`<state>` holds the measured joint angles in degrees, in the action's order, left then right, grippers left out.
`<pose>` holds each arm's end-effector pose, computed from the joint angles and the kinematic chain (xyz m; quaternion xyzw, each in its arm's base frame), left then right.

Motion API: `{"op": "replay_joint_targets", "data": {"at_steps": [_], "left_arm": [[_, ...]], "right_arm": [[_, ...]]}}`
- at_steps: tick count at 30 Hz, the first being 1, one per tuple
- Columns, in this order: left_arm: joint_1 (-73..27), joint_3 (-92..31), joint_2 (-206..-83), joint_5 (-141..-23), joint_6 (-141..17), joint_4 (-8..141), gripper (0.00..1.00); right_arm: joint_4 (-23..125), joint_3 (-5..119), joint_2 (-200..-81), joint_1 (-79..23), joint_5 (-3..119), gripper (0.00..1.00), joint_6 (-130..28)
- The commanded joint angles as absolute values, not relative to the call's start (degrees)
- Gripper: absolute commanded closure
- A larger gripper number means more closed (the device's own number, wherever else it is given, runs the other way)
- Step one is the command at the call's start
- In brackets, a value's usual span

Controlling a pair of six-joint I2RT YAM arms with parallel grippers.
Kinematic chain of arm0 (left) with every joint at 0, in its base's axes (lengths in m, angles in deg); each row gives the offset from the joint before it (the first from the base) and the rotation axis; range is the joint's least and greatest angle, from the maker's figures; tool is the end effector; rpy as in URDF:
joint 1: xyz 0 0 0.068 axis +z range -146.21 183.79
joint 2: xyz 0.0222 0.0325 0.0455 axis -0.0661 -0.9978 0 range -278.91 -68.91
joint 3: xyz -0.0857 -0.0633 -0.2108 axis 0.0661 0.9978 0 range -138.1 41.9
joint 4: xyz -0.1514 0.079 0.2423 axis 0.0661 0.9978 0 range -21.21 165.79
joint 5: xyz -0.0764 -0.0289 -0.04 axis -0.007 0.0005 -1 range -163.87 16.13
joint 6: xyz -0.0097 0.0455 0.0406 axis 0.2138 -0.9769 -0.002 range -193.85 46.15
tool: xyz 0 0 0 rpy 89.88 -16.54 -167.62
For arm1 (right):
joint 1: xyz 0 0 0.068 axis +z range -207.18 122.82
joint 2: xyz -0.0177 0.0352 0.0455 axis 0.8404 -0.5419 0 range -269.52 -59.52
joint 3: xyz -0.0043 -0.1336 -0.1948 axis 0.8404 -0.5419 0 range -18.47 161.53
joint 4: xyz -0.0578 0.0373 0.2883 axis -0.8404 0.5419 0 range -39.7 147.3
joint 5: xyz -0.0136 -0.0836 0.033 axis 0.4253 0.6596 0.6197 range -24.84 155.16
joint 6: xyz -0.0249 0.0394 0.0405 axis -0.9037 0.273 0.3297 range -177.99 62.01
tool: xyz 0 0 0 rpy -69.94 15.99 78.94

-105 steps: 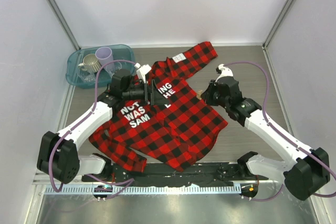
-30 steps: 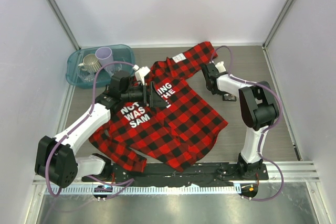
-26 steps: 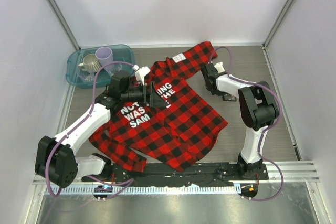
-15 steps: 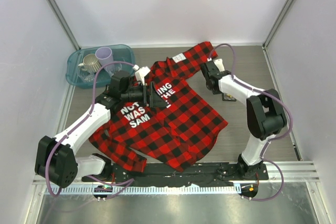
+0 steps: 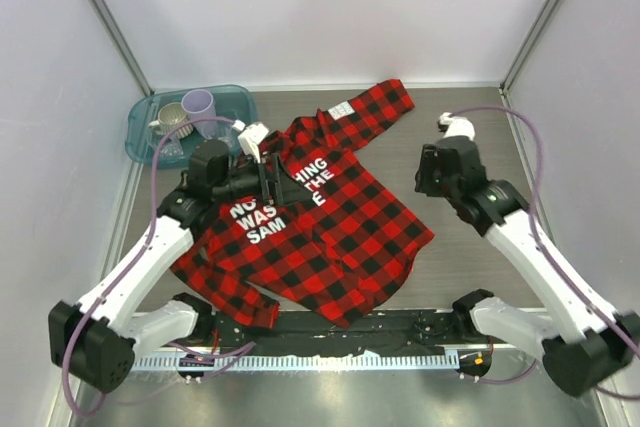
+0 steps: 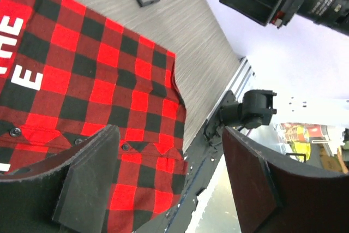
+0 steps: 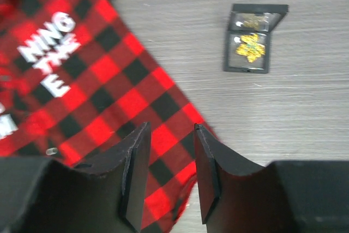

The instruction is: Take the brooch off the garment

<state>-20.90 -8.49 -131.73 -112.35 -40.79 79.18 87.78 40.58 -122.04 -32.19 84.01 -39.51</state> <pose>0.2668 -0.1546 0.2696 0.1245 0.7977 -0.4926 0.3248 0.2692 0.1089 0.2794 0.0169 0.8999 0.0133 0.4356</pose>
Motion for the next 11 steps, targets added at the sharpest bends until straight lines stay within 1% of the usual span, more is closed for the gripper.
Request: {"op": "replay_joint_targets", "data": {"at_steps": [1, 2, 3, 5, 6, 8, 9, 10, 11], "left_arm": [[-21.00, -7.67, -122.18, -107.98, -35.19, 79.33, 0.17], [-21.00, -7.76, -120.25, -107.10, -34.65, 80.03, 0.16], [-21.00, -8.02, -117.10, -105.09, -34.04, 80.82, 0.13], [-21.00, -9.68, -113.48, -102.97, -33.50, 84.24, 0.11], [-21.00, -10.47, -110.33, -101.57, -33.33, 86.78, 0.07], [-21.00, -13.11, -107.77, -96.74, -32.98, 89.08, 0.04], [-21.00, -14.08, -106.45, -94.98, -33.06, 91.35, 0.00], [-21.08, -16.00, -104.70, -89.57, -33.06, 92.42, 0.00], [-21.00, -16.80, -103.63, -86.03, -33.06, 93.13, 0.00]], "right_arm": [[88.27, 38.84, -112.10, -32.14, 72.99, 0.57, -34.00], [88.53, 38.75, -109.65, -32.14, 71.15, 0.56, -33.21], [88.88, 38.83, -108.58, -32.14, 70.18, 0.56, -32.77], [89.68, 39.27, -105.60, -32.14, 68.94, 0.54, -32.24], [89.76, 39.36, -104.62, -32.14, 67.46, 0.53, -31.98], [89.24, 39.63, -102.78, -32.14, 65.96, 0.45, -31.97], [88.80, 39.71, -100.76, -32.14, 63.08, 0.43, -32.15], [86.28, 39.54, -99.00, -32.14, 64.00, 0.42, -30.67], [85.03, 39.63, -97.33, -32.05, 64.80, 0.11, -29.35]]}}
